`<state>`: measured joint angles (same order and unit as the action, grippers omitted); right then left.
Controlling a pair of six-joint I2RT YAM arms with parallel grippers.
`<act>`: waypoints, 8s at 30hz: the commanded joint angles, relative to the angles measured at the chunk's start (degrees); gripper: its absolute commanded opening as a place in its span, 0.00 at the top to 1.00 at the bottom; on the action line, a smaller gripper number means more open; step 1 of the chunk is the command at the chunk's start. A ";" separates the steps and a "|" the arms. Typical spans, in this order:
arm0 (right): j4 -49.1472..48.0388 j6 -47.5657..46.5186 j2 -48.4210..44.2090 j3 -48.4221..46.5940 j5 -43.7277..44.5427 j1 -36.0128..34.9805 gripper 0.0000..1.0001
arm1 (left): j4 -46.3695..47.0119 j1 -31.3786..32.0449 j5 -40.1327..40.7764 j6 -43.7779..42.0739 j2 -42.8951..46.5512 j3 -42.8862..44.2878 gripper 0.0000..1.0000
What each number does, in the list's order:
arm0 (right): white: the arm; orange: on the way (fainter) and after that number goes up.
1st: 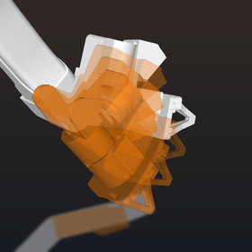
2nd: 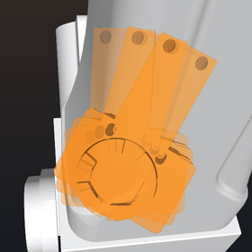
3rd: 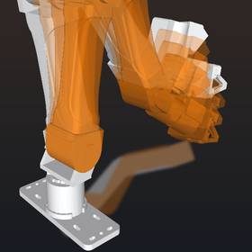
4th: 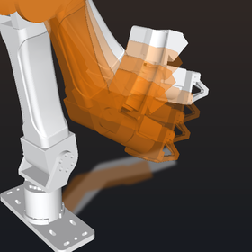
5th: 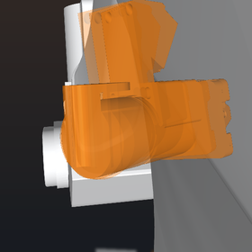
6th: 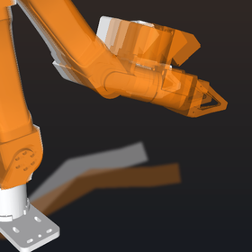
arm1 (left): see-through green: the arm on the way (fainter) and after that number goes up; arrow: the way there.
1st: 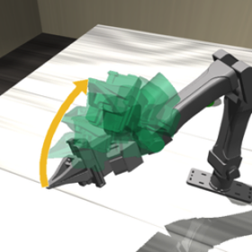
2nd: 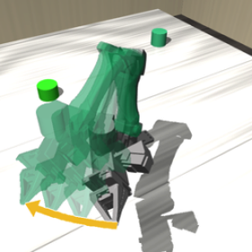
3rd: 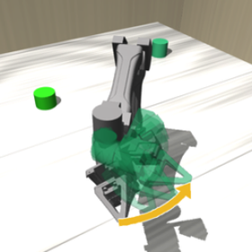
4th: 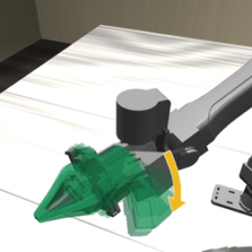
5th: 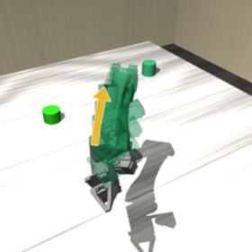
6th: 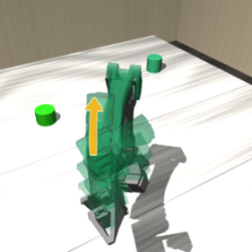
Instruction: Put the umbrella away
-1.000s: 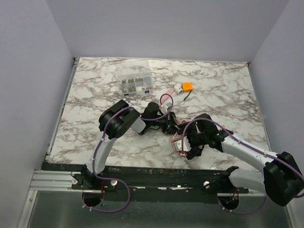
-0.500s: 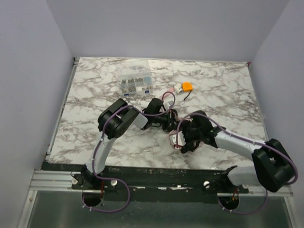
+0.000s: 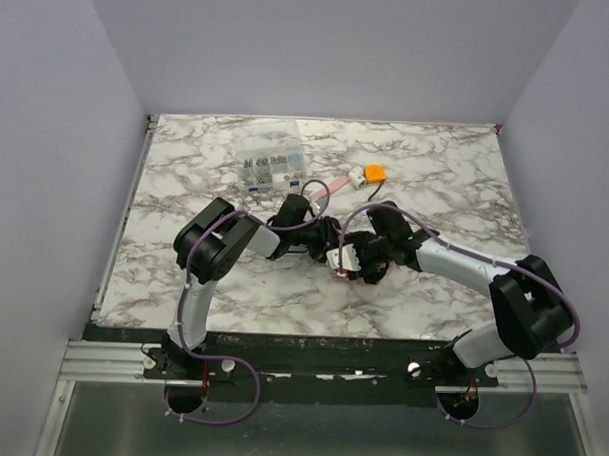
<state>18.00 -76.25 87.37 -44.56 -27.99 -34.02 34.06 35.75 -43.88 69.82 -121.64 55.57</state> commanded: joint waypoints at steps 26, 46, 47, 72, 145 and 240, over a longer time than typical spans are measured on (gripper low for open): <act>16.15 -3.92 1.94 9.80 6.69 -1.34 0.71 | -29.45 -8.94 12.40 -15.98 20.85 -2.60 0.55; 8.60 6.19 1.36 6.79 8.56 -10.54 0.77 | -47.69 7.12 8.15 -21.62 0.58 20.99 0.79; 7.45 6.73 1.84 6.72 9.93 -10.54 0.77 | -47.92 7.84 7.23 -21.97 0.13 21.66 0.79; 25.68 10.73 13.27 -4.08 -1.77 -1.46 0.79 | -3.48 -7.59 35.25 -31.46 54.95 -25.18 0.34; 40.71 -7.99 3.05 -20.31 -22.91 23.24 0.01 | -22.71 17.49 18.94 -80.53 6.39 -11.36 0.86; 40.68 14.10 34.04 -21.01 -3.35 9.69 0.83 | 4.90 27.18 41.53 -104.33 40.14 -32.14 0.02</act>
<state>60.77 -65.95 114.34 -70.08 -47.83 -22.94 47.42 60.42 -8.82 -23.09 -77.32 19.62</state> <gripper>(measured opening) 0.326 0.980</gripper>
